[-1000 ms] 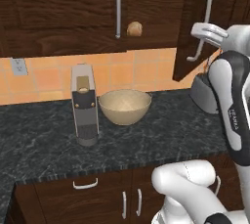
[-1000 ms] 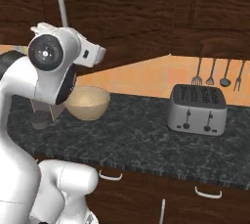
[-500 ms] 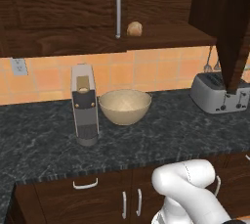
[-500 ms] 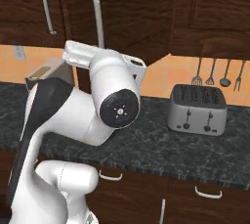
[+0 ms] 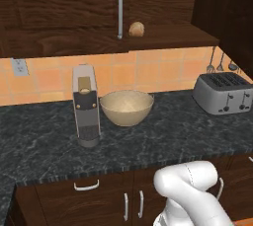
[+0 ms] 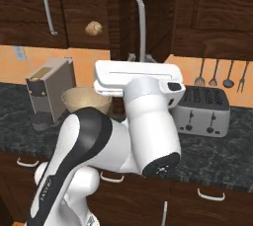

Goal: Open the cabinet, pick up the bread from the cabinet and place it in the basket. Then move the basket to the dining counter.

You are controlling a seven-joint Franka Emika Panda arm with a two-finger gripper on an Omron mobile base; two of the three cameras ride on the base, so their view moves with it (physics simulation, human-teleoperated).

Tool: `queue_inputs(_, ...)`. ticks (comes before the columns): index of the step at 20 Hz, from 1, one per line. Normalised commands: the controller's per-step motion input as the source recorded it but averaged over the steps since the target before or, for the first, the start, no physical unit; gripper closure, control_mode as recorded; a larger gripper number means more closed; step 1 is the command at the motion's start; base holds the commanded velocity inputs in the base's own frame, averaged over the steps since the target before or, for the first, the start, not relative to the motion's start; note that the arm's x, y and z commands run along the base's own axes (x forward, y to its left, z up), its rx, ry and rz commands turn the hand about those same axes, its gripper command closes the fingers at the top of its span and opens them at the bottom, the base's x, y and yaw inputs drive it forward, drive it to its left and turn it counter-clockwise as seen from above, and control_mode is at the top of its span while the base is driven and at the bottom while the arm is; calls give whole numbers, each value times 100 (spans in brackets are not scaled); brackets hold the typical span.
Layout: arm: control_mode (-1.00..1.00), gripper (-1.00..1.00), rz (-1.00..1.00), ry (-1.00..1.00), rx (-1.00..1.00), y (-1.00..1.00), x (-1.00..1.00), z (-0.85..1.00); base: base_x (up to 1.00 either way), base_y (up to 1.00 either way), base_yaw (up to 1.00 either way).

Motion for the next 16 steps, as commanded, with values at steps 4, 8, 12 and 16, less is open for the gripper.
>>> queue_inputs(4,-100,100,-14,-36,0,25,-100,35,0,0,0)
queue_inputs(8,-100,100,-15,-38,0,2,-100,62,0,0,0)
queue_inputs(12,-100,100,-12,-28,0,4,-100,60,0,0,0)
queue_inputs(16,-100,100,-7,-5,2,81,-92,8,0,0,0)
